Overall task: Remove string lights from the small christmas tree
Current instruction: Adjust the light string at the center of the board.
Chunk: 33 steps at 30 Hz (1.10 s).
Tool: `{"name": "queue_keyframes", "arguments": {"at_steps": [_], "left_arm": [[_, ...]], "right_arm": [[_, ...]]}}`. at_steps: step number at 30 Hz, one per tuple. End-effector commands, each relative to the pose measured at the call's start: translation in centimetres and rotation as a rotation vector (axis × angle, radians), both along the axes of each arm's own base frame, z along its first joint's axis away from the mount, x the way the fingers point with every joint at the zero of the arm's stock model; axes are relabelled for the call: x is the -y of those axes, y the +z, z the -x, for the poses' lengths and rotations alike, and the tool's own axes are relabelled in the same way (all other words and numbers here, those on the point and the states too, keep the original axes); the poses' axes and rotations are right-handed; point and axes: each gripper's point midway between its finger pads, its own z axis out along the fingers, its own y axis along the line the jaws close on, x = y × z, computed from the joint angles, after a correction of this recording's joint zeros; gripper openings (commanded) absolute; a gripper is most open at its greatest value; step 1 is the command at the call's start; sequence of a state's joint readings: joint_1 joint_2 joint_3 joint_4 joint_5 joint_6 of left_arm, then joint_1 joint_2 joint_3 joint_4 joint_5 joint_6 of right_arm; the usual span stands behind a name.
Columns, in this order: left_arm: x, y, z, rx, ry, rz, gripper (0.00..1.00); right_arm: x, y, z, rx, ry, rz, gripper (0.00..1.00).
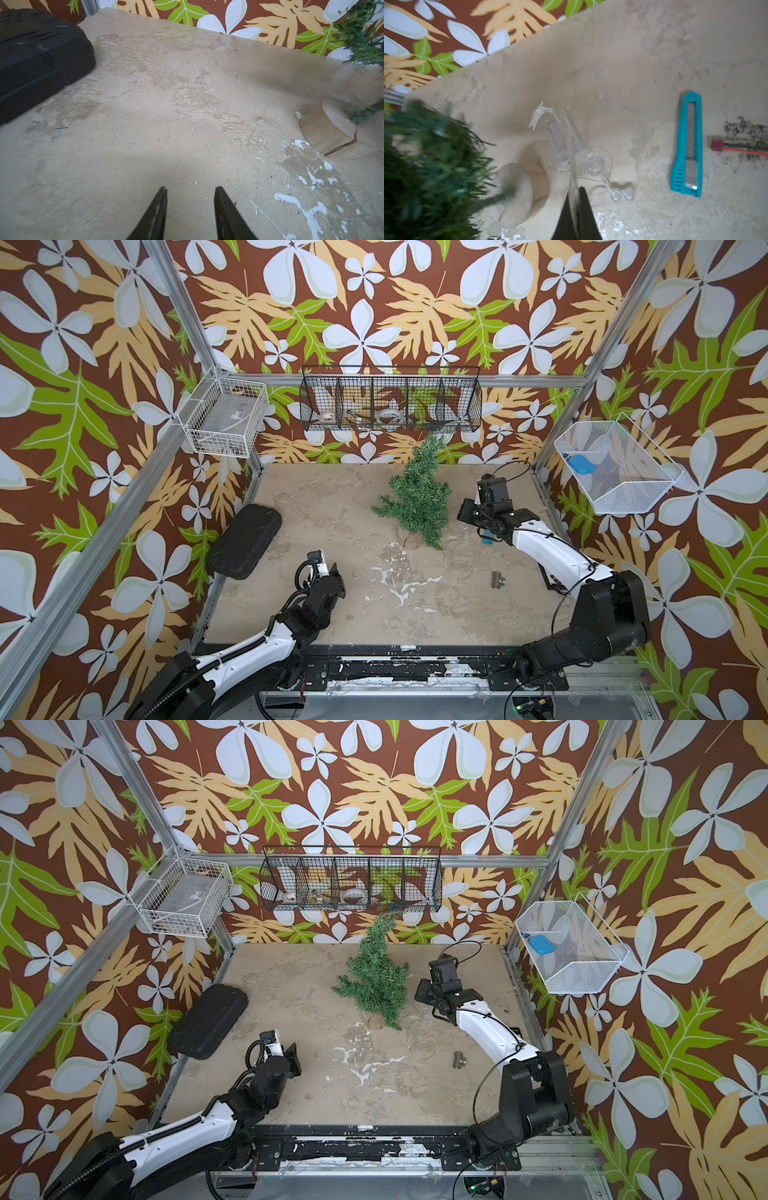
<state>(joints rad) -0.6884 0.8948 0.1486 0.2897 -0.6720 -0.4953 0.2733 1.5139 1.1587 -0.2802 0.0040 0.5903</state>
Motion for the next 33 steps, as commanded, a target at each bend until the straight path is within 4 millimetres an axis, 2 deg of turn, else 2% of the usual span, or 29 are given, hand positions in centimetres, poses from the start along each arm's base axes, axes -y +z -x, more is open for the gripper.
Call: {"name": "queue_keyframes", "arguments": {"at_steps": [1, 5, 7, 9, 12, 15, 17, 21, 22, 24, 25, 27, 29, 30, 33], "left_arm": [[0.0, 0.4, -0.2, 0.016, 0.006, 0.01, 0.4], [-0.1, 0.5, -0.2, 0.021, 0.01, 0.011, 0.4], [-0.1, 0.5, -0.2, 0.022, 0.013, 0.014, 0.4], [-0.2, 0.5, -0.1, 0.023, 0.013, 0.013, 0.4], [-0.2, 0.5, -0.1, 0.024, 0.014, 0.012, 0.4], [-0.1, 0.5, -0.2, 0.023, 0.012, 0.009, 0.4], [-0.1, 0.5, -0.2, 0.02, 0.013, 0.007, 0.4], [-0.2, 0.5, -0.1, 0.023, 0.017, 0.011, 0.39], [-0.2, 0.5, -0.1, 0.021, 0.015, 0.01, 0.4], [-0.1, 0.4, -0.1, 0.019, 0.012, 0.011, 0.4], [-0.1, 0.4, -0.1, 0.017, 0.01, 0.01, 0.4], [0.0, 0.4, -0.2, 0.016, 0.009, 0.011, 0.4], [0.0, 0.4, -0.2, 0.015, 0.008, 0.011, 0.4], [0.0, 0.3, -0.2, 0.014, 0.008, 0.01, 0.4], [0.1, 0.3, -0.2, 0.012, 0.007, 0.009, 0.4]], "right_arm": [[0.3, 2.5, -1.1, 0.048, -0.013, -0.003, 0.0], [0.5, 4.9, -3.1, 0.09, -0.035, -0.034, 0.0], [0.5, 5.0, -3.9, 0.091, -0.045, -0.049, 0.0], [0.2, 4.2, -4.2, 0.067, -0.039, -0.055, 0.0], [-0.3, 0.9, -4.0, -0.009, -0.015, -0.055, 0.0], [-0.6, -3.6, -3.2, -0.125, 0.012, -0.035, 0.0], [-0.9, -6.4, -2.5, -0.203, 0.025, -0.032, 0.0], [-1.0, -10.7, -0.5, -0.327, 0.048, -0.028, 0.01], [-1.0, -11.6, 0.1, -0.352, 0.053, -0.024, 0.05], [-0.8, -12.9, 1.5, -0.393, 0.063, -0.01, 0.21], [-0.7, -13.3, 2.3, -0.407, 0.068, 0.003, 0.34], [-0.8, -14.0, 3.8, -0.419, 0.08, 0.026, 0.52], [-1.3, -14.8, 5.6, -0.434, 0.1, 0.055, 0.78], [-1.5, -15.2, 6.4, -0.441, 0.108, 0.066, 0.86], [-1.5, -16.5, 8.3, -0.46, 0.116, 0.093, 0.9]]}}
